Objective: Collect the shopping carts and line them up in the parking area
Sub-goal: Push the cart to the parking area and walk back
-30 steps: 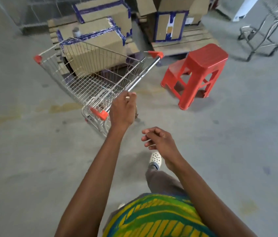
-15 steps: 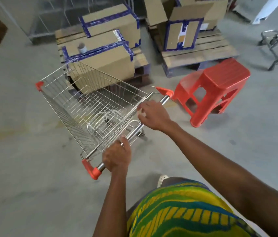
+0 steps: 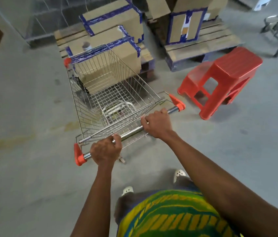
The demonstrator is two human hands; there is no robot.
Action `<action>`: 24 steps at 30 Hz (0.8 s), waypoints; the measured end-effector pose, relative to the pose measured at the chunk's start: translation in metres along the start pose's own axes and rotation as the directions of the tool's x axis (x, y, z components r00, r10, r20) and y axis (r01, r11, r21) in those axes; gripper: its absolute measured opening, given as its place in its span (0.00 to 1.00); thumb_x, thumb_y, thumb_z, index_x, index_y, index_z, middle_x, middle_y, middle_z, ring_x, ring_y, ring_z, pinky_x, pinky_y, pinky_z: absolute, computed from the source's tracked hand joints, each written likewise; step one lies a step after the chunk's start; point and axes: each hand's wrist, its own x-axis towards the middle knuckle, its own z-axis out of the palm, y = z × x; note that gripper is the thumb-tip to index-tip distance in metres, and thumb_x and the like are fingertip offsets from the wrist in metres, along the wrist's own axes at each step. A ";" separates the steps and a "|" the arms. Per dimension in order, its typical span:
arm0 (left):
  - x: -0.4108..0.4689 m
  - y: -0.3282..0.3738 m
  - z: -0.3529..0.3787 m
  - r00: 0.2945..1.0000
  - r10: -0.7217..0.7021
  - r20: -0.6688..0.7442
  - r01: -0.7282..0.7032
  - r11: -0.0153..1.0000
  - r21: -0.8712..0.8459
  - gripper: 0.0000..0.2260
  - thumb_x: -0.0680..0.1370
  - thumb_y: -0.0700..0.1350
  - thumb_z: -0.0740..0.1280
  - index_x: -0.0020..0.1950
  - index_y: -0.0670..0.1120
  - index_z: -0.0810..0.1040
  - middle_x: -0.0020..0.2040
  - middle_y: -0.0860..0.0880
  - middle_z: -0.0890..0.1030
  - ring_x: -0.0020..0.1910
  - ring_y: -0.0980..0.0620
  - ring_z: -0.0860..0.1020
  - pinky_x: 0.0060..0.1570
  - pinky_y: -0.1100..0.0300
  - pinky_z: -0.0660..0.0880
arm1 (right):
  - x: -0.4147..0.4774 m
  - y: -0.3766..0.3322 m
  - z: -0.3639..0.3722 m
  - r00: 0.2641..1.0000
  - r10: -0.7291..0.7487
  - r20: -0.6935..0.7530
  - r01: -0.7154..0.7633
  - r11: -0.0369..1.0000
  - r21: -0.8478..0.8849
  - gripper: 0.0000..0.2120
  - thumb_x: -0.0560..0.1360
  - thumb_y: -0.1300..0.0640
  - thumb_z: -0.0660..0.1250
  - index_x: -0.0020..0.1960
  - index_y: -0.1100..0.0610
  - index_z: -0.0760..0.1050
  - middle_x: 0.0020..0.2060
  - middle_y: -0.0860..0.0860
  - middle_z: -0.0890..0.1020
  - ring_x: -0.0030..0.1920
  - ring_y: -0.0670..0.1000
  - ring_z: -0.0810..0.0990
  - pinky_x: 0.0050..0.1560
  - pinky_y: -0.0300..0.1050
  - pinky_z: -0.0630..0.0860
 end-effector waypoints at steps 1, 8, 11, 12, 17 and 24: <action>0.005 -0.011 0.000 0.999 0.037 0.009 -0.037 0.999 0.002 0.32 0.79 0.60 0.48 0.37 0.44 0.87 0.26 0.42 0.78 0.27 0.46 0.70 0.35 0.58 0.64 | -0.004 -0.010 0.001 0.999 0.039 -0.009 -0.039 0.999 0.005 0.36 0.80 0.42 0.40 0.42 0.55 0.85 0.38 0.55 0.85 0.42 0.56 0.81 0.58 0.54 0.65; 0.030 -0.085 -0.004 0.942 0.334 0.023 -0.333 0.942 -0.031 0.31 0.78 0.60 0.50 0.39 0.45 0.87 0.30 0.38 0.81 0.32 0.37 0.79 0.37 0.54 0.70 | -0.057 -0.087 0.011 0.955 0.289 -0.062 -0.289 0.957 0.015 0.34 0.82 0.44 0.43 0.38 0.56 0.83 0.34 0.55 0.85 0.37 0.56 0.82 0.53 0.54 0.68; 0.031 -0.103 -0.010 0.887 0.460 -0.033 -0.461 0.886 -0.059 0.27 0.77 0.56 0.54 0.33 0.42 0.85 0.26 0.37 0.78 0.27 0.37 0.78 0.36 0.53 0.74 | -0.086 -0.116 0.015 0.921 0.380 -0.085 -0.379 0.925 0.030 0.30 0.83 0.45 0.48 0.37 0.54 0.84 0.31 0.53 0.84 0.33 0.56 0.82 0.50 0.52 0.70; 0.030 -0.107 -0.012 0.866 0.498 -0.054 -0.500 0.863 -0.066 0.26 0.76 0.55 0.55 0.31 0.42 0.85 0.25 0.37 0.78 0.26 0.37 0.78 0.35 0.53 0.74 | -0.095 -0.124 0.015 0.910 0.406 -0.087 -0.405 0.914 0.033 0.29 0.82 0.45 0.50 0.36 0.54 0.83 0.29 0.53 0.83 0.32 0.56 0.81 0.48 0.51 0.71; 0.038 -0.132 0.000 0.756 0.653 -0.041 -0.654 0.753 -0.075 0.23 0.76 0.53 0.57 0.31 0.43 0.84 0.26 0.40 0.79 0.26 0.38 0.77 0.35 0.53 0.72 | -0.143 -0.159 0.010 0.894 0.448 0.002 -0.446 0.891 0.083 0.27 0.85 0.44 0.51 0.42 0.54 0.83 0.35 0.54 0.85 0.36 0.58 0.84 0.48 0.51 0.75; 0.035 -0.126 -0.002 0.579 0.813 -0.065 -0.812 0.568 -0.134 0.20 0.73 0.52 0.59 0.26 0.45 0.79 0.24 0.44 0.76 0.24 0.40 0.74 0.35 0.56 0.65 | -0.200 -0.196 0.016 0.833 0.537 0.136 -0.553 0.821 0.144 0.33 0.84 0.37 0.43 0.50 0.54 0.81 0.43 0.57 0.84 0.44 0.63 0.84 0.44 0.53 0.76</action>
